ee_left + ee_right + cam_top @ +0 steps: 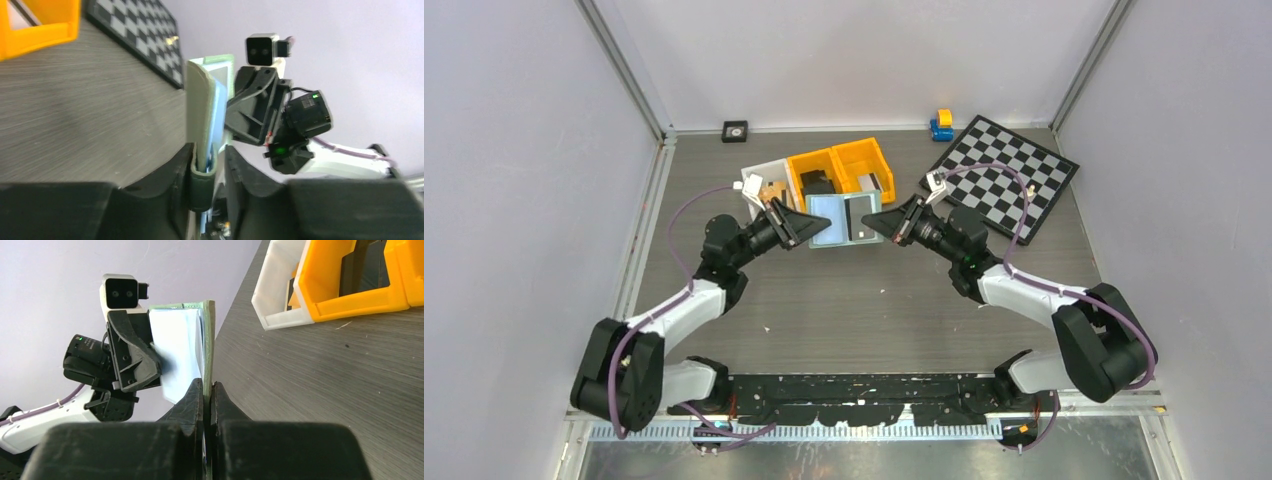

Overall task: Take the credit cards out of the card holder
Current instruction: Remove the credit card from the card holder.

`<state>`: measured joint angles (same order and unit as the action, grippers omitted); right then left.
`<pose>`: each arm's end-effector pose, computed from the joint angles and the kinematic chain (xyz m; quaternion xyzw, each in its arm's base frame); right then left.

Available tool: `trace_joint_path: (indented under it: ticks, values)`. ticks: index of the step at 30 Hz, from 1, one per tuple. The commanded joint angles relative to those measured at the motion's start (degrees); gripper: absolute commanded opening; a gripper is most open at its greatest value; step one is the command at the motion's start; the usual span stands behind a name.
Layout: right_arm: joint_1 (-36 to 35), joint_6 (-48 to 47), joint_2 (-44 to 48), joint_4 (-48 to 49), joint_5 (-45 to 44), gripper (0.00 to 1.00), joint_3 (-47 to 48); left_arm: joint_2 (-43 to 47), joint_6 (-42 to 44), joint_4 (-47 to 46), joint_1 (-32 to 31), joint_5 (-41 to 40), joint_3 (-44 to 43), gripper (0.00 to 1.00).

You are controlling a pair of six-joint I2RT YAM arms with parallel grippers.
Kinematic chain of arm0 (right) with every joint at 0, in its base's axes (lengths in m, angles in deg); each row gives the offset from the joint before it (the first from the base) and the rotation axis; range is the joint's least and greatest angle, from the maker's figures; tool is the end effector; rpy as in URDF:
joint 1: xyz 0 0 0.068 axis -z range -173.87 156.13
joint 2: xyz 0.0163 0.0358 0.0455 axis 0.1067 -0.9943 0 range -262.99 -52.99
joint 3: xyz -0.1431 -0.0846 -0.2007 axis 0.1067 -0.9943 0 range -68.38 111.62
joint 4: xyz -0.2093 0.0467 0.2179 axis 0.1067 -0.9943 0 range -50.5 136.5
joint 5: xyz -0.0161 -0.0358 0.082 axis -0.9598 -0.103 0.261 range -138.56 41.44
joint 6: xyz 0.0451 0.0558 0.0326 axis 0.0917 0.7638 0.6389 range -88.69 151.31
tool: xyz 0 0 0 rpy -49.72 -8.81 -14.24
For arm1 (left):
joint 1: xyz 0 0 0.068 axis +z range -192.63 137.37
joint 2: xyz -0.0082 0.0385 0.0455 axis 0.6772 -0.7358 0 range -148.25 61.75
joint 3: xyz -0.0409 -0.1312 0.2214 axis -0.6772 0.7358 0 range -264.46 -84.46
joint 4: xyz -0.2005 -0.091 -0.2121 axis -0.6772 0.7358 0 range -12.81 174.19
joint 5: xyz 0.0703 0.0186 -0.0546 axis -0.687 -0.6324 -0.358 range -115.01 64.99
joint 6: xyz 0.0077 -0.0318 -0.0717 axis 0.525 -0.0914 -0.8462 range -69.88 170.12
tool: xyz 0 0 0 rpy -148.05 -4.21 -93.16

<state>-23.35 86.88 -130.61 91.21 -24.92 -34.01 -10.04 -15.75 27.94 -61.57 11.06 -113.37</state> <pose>0.2963 0.1985 0.2063 0.0113 0.6987 0.5791 0.4199 0.2935 -0.1429 0.2119 -0.0408 0.6735 -0.6303 0.3840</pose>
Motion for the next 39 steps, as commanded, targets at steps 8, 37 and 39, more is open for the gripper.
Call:
trace_joint_path:
  ticks: [8, 37, 39]
  values:
    - [0.6, -3.99, 4.71, -8.63, -8.09, 0.0, 0.43, 23.91, 14.07, 36.84, 1.98, -23.68, -0.23, 0.69]
    - [0.49, -1.31, 1.34, -2.0, -2.09, 0.0, 0.01, 4.23, 16.12, 19.14, -9.48, -9.07, -3.79, 0.39]
    - [0.47, -1.19, 1.38, -1.77, -2.04, 0.0, -0.08, 4.38, 15.19, 20.06, -8.44, -9.88, -3.49, 0.37]
